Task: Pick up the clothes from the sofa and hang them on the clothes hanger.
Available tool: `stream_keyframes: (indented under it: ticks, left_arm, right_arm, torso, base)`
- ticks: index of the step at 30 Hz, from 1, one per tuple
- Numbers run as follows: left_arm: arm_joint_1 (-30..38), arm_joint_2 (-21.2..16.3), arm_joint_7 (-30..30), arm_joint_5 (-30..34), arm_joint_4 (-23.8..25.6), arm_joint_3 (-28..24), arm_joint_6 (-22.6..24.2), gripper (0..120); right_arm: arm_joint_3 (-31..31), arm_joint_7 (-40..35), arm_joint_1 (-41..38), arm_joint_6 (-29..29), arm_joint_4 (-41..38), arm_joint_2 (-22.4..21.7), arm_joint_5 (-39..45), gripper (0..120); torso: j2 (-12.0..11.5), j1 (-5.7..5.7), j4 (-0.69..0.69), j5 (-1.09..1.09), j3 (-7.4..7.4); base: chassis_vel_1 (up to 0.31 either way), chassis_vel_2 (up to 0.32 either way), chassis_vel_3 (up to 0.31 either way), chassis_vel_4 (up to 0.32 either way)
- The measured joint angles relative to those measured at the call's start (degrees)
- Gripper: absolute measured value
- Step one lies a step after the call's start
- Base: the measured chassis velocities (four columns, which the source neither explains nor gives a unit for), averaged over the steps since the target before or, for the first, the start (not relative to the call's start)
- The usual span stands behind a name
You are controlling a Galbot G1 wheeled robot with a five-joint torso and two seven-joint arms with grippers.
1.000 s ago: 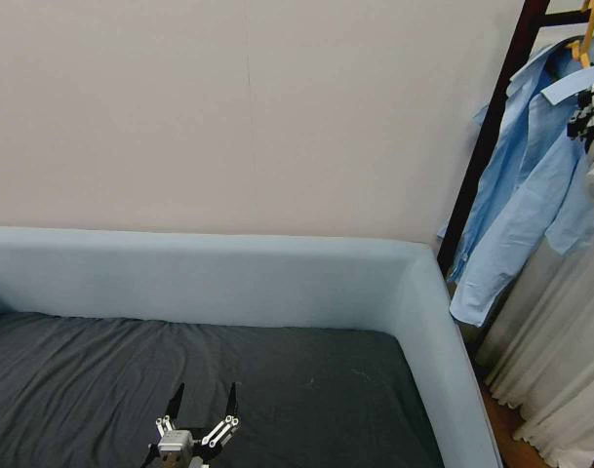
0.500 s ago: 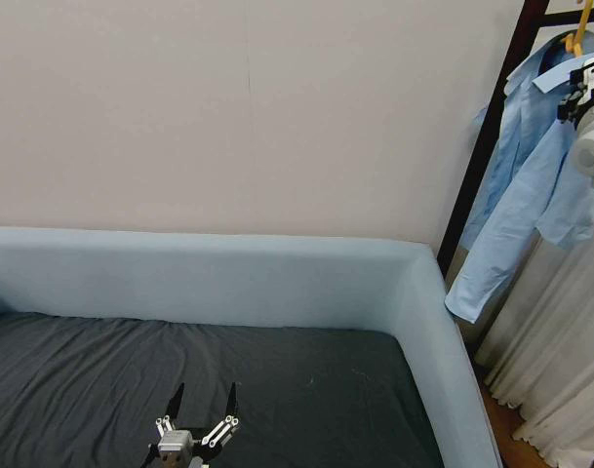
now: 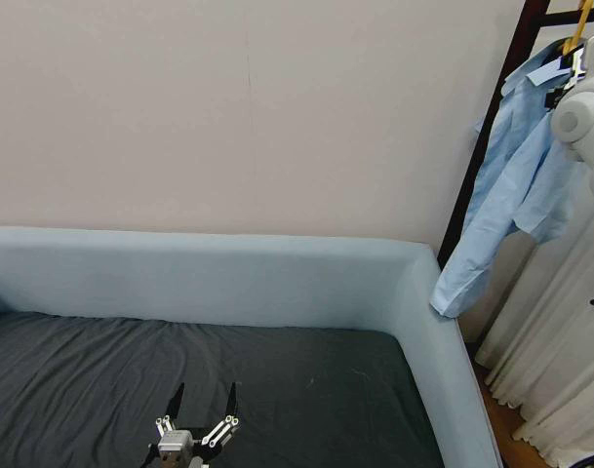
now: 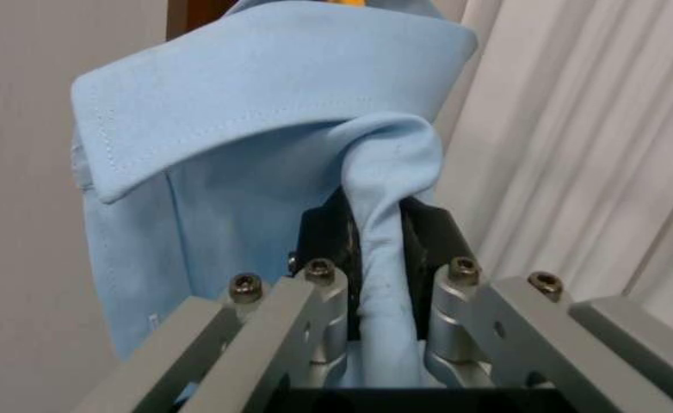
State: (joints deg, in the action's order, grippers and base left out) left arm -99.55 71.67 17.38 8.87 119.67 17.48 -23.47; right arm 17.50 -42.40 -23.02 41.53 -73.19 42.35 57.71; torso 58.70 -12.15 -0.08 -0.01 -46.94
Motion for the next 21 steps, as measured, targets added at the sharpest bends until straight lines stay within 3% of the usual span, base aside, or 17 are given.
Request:
stream_keyframes:
  ticks: [17,21]
  left_arm:
    - [0.0,0.0,0.0,0.0,0.0,0.0,0.0,100]
    - [0.0,0.0,0.0,0.0,0.0,0.0,0.0,100]
  right_arm:
    - [1.9,-5.3,-1.3,0.5,0.0,0.9,4.5,7]
    - [1.9,-4.3,-1.5,0.4,-0.4,0.9,4.4,20]
  torso:
    - [0.0,0.0,-0.02,0.01,0.0]
    - [0.0,0.0,-0.01,0.0,0.01]
  base:
    - [0.0,0.0,0.0,0.0]
    - [0.0,0.0,0.0,0.0]
